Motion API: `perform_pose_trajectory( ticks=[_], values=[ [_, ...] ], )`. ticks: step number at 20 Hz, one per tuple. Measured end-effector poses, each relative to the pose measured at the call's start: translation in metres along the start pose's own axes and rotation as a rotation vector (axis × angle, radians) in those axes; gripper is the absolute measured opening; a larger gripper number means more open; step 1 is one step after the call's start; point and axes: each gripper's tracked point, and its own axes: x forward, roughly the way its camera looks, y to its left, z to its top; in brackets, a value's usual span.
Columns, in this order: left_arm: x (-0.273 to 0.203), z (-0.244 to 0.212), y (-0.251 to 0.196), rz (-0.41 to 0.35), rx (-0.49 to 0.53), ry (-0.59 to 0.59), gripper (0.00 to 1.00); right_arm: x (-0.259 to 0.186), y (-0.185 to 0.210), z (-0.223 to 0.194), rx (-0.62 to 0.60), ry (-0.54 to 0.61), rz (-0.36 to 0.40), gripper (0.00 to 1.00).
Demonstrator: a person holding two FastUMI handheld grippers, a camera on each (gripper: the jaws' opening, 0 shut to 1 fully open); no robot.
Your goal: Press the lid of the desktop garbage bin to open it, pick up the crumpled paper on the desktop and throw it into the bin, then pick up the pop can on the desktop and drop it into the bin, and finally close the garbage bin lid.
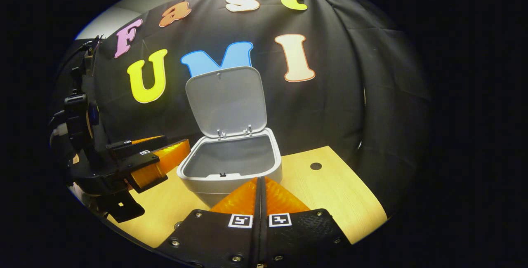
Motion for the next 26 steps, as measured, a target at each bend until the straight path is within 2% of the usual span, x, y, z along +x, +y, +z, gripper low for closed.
perform_pose_trajectory(
  ticks=[5,14,15,16,18,20,26],
  values=[
    [-0.027,0.008,0.03,0.053,0.002,-0.018,1.0,-0.003,0.024,-0.005,-0.021,0.011,0.046,0.0],
    [-0.083,-0.001,0.092,0.174,-0.036,-0.014,0.87,-0.002,0.081,-0.018,-0.056,0.045,0.156,0.0],
    [-0.088,-0.005,0.1,0.186,-0.047,-0.009,0.93,0.0,0.086,-0.021,-0.058,0.051,0.169,0.0],
    [-0.093,-0.007,0.105,0.2,-0.056,-0.007,0.85,0.0,0.092,-0.023,-0.064,0.057,0.18,0.0],
    [-0.104,-0.013,0.118,0.227,-0.062,0.0,0.85,0.002,0.103,-0.028,-0.08,0.068,0.202,0.01],
    [-0.114,-0.018,0.129,0.251,-0.067,0.006,1.0,0.0,0.114,-0.033,-0.094,0.081,0.227,0.0],
    [-0.136,-0.024,0.149,0.303,-0.09,0.007,1.0,0.003,0.14,-0.051,-0.131,0.123,0.285,0.01]
  ],
)
